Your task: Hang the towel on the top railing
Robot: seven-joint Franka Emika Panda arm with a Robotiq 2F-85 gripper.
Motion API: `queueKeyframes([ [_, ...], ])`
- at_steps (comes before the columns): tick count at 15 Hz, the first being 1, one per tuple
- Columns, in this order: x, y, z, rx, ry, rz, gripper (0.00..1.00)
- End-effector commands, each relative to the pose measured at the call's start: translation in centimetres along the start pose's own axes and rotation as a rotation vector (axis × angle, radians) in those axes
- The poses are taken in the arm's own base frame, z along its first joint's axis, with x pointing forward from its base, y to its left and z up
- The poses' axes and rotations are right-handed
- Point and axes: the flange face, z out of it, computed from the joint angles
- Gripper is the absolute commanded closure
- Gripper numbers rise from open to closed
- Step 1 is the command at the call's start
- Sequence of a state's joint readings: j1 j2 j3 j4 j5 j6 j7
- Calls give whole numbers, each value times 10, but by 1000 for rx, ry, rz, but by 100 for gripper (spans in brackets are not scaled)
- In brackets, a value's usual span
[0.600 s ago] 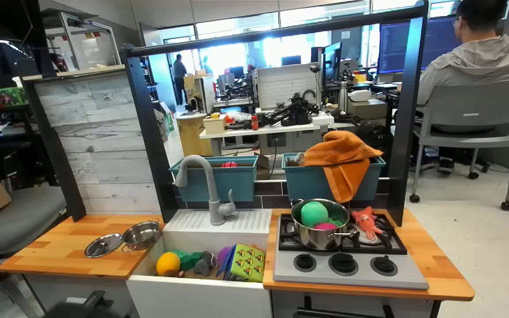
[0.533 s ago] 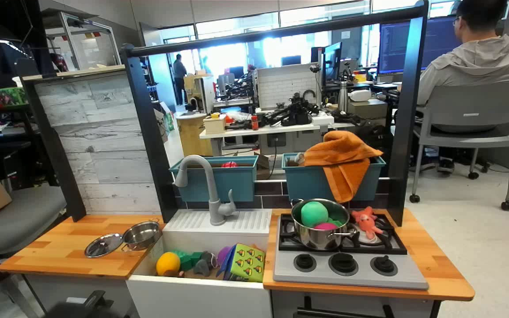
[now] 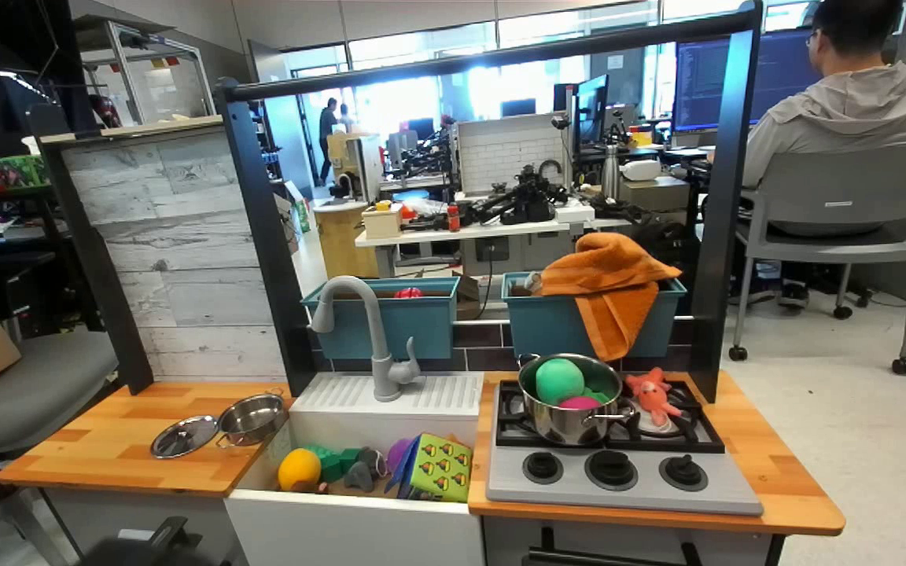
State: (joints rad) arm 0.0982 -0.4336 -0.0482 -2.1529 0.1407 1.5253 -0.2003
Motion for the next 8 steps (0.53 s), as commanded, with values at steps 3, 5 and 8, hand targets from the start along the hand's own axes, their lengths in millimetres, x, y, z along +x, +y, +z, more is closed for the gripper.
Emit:
queueKeyframes([
  [3, 16, 38, 6, 13, 27, 36, 0],
  [5, 22, 64, 7, 29, 73, 52, 0],
  [8, 36, 108, 10, 65, 166, 99, 0],
])
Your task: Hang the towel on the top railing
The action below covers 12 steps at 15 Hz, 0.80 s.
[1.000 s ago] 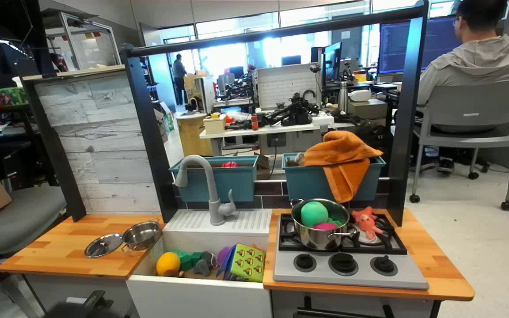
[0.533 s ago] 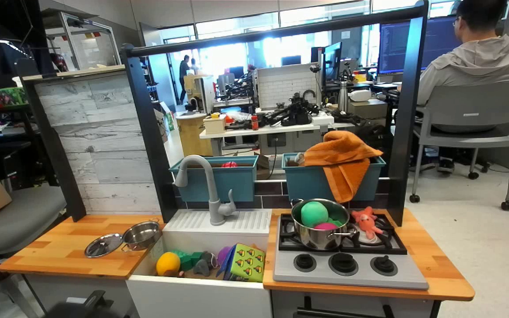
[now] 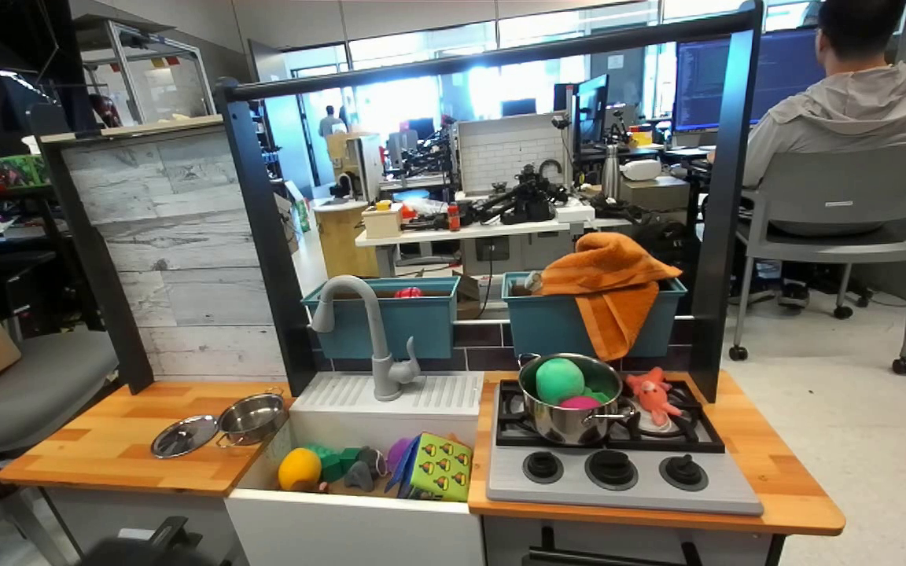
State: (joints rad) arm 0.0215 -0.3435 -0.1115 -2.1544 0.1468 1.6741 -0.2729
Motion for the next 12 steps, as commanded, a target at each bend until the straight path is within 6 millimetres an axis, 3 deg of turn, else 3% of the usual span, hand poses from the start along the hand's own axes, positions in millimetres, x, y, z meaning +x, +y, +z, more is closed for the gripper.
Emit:
queueKeyframes([
  [1, 21, 50, 0, 53, 114, 52, 0],
  [6, 62, 128, 16, 54, 306, 154, 0],
  [12, 132, 223, 58, 88, 431, 358, 0],
])
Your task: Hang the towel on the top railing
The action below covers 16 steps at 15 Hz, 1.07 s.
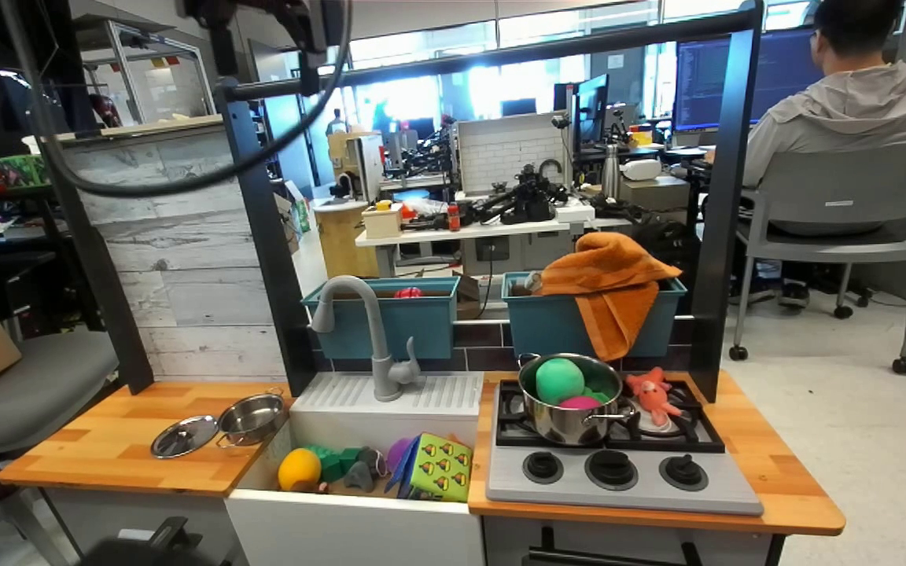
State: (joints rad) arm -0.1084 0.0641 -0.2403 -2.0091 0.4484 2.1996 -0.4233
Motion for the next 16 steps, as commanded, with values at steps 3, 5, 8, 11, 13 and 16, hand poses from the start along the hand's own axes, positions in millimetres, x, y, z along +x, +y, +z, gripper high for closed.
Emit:
queueKeyframes([
  [3, 66, 72, 56, -31, 59, 171, 0],
  [5, 85, 103, 70, -62, 79, 249, 0],
  [8, 105, 148, 88, -95, 110, 371, 0],
  [11, 113, 199, 113, -120, 131, 502, 0],
  [13, 114, 228, 131, -125, 145, 579, 0],
  [16, 117, 267, 155, -150, 184, 674, 0],
])
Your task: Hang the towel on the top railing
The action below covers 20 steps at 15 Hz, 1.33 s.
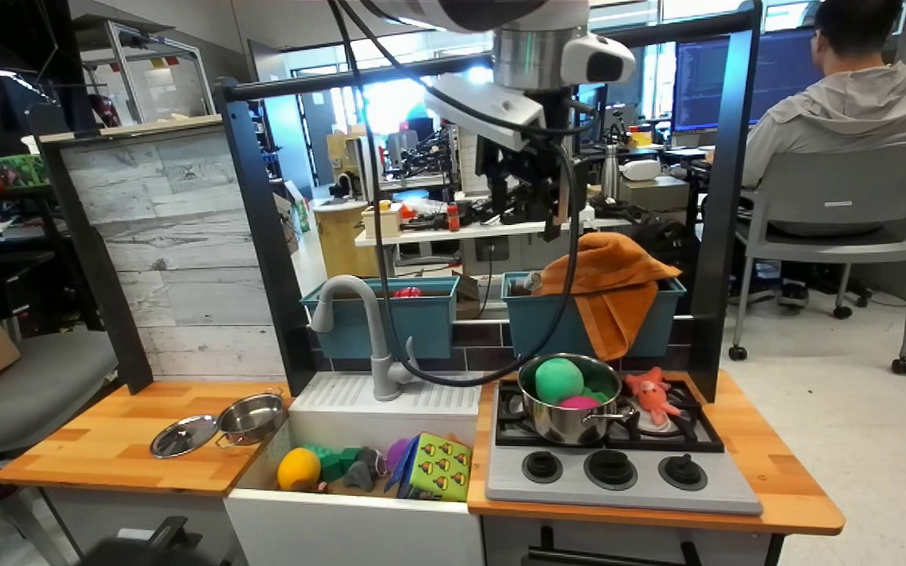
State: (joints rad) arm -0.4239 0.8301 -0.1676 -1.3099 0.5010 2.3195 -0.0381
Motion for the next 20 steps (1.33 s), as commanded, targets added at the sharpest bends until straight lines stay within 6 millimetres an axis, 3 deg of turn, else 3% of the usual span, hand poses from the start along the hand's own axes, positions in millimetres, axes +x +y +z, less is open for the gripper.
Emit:
queueKeyframes([
  [1, 32, 22, 33, -11, 67, 110, 0],
  [5, 52, 34, 55, -32, 145, 180, 0],
  [8, 63, 25, 57, -29, 202, 205, 0],
  [12, 64, 19, 70, -30, 217, 249, 0],
  [13, 62, 20, 75, -34, 213, 270, 25],
  [14, 61, 22, 80, -38, 209, 287, 28],
  [17, 58, 33, 90, -67, 203, 333, 51],
  [20, 59, 31, 85, -91, 186, 351, 73],
])
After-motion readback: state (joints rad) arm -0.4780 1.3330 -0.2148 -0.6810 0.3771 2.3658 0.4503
